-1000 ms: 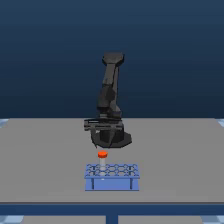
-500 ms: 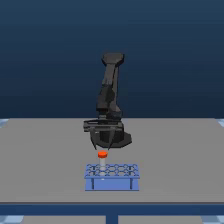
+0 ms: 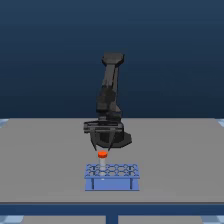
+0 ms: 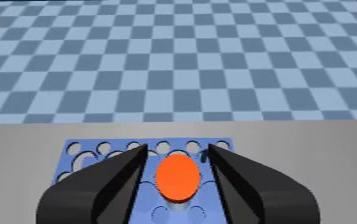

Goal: Pick up the centrifuge tube on the rack

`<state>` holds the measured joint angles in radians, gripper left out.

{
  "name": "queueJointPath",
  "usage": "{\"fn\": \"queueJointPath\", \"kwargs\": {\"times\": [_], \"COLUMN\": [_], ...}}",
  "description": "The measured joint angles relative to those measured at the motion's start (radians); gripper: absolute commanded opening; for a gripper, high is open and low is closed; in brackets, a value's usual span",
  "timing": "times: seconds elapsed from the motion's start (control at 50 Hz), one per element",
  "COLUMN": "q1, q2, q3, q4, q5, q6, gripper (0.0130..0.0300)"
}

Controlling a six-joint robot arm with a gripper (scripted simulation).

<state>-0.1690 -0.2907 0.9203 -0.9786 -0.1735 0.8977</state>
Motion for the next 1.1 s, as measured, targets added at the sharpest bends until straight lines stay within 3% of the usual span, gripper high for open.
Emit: {"fn": "queueJointPath", "kwargs": {"times": [0.64,1.1], "q1": [0.0,0.0], "q2": [0.061,0.092], "q3": [0.038,0.053], "q4": [0.333,0.432], "q5": [-0.061,-0.104], "q6": [-0.337,-0.449], "gripper": [0.03,0.03]}}
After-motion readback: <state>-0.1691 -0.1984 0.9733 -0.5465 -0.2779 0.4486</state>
